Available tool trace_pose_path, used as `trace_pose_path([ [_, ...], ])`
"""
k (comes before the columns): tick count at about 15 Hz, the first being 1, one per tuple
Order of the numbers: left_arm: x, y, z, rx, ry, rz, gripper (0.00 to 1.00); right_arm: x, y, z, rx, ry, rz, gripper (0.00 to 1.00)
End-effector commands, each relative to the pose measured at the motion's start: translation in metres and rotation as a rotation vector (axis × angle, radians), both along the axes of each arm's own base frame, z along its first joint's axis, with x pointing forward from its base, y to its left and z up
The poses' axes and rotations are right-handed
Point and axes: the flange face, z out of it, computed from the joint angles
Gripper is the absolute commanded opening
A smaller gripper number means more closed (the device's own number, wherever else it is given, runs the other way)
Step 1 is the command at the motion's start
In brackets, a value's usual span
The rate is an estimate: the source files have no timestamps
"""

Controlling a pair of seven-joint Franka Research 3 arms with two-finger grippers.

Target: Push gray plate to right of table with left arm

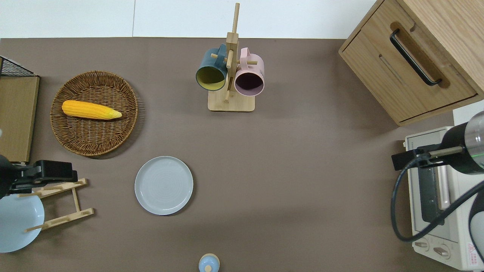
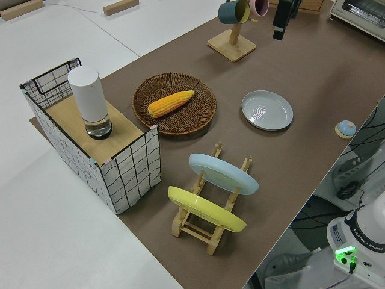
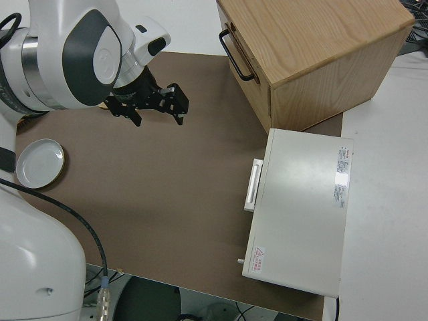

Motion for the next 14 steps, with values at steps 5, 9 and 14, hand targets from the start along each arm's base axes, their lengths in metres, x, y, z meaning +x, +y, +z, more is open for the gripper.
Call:
trace_pose_path([
  [5, 0.001, 0.000, 0.006, 0.016, -0.006, -0.001, 1.00, -0.005, -0.001, 0.002, -0.001, 0.006, 0.004, 0.996],
  [9, 0.001, -0.003, 0.006, 0.018, -0.007, -0.005, 1.00, -0.005, -0.001, 0.002, -0.001, 0.006, 0.004, 0.996],
  [14, -0.001, -0.004, 0.007, 0.022, -0.010, -0.013, 1.00, -0.005, -0.001, 0.002, -0.003, 0.006, 0.004, 0.996],
])
